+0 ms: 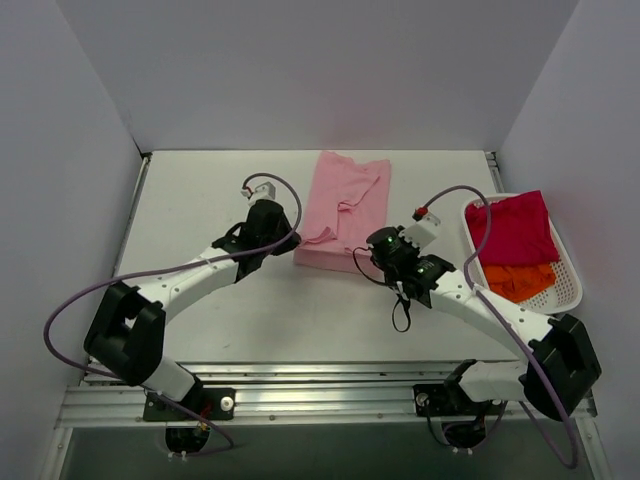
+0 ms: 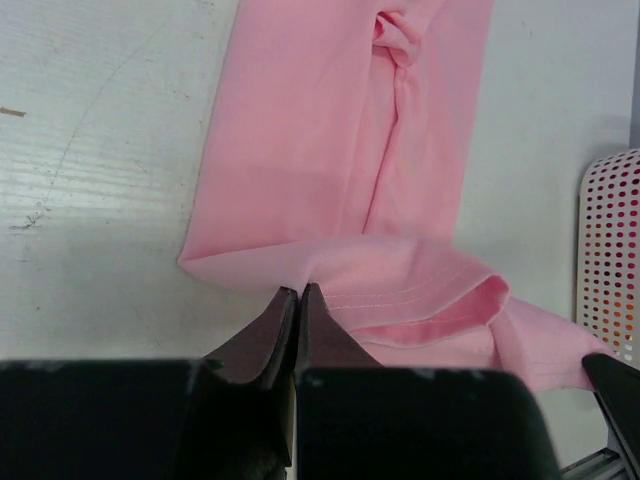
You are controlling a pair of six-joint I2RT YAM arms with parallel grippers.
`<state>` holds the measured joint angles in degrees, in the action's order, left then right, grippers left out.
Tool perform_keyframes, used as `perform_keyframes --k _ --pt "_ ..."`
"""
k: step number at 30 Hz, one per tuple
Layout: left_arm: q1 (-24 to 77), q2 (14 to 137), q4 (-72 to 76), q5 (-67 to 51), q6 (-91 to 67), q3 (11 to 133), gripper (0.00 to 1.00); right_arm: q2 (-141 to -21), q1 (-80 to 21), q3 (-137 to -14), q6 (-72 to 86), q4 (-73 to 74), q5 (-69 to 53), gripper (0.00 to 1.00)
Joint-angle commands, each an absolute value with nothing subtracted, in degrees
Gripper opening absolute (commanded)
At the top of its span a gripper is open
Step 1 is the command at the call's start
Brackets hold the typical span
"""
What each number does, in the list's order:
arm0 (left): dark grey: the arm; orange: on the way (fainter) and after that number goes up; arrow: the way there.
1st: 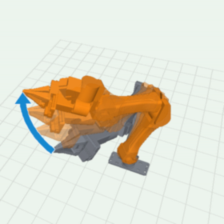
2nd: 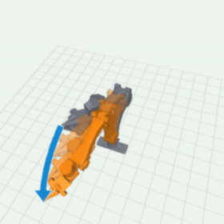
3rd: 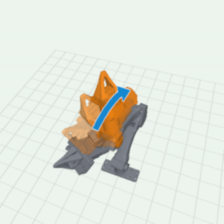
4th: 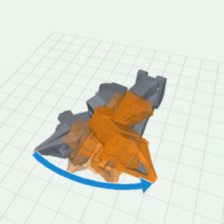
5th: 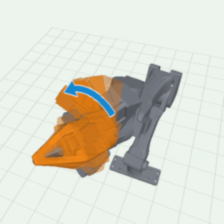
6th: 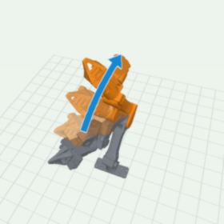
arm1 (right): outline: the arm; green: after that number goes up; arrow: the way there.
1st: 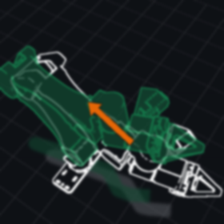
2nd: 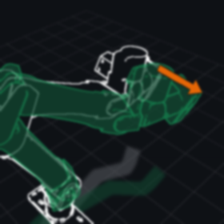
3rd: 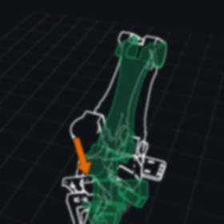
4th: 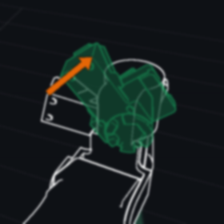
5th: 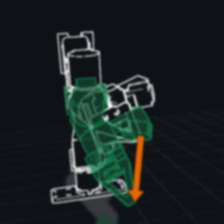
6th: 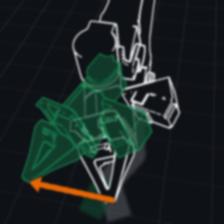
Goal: Fold and stack the t-shirts
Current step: Fold the tshirt
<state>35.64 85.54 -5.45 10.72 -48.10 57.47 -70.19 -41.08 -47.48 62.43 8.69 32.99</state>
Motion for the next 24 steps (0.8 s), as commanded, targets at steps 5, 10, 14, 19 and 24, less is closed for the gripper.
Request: perform_keyframes --k 5,10,14,19,24 --pt "31.73 92.81 -2.46 3.61 -44.39 65.99 0.02 -77.86 -36.66 -52.2 58.36 4.31 34.01 0.0" --pt "30.41 98.08 -1.84 1.32 -43.16 70.48 0.02 -82.7 -33.93 -54.31 56.96 1.67 31.91 0.0" --pt "28.92 104.49 -1.67 -1.48 -41.05 77.24 0.02 -88.4 -31.56 -57.56 55.99 0.53 31.64 0.0" --pt "25.33 120.3 -2.81 -7.98 -39.11 93.11 0.05 -102.17 -26.74 -67.38 54.58 -2.02 31.38 0.0" --pt "22.85 134.01 -5.27 -18.09 -38.41 109.66 0.89 -115.3 -21.63 -81.72 54.75 5.7 29.53 0.84"
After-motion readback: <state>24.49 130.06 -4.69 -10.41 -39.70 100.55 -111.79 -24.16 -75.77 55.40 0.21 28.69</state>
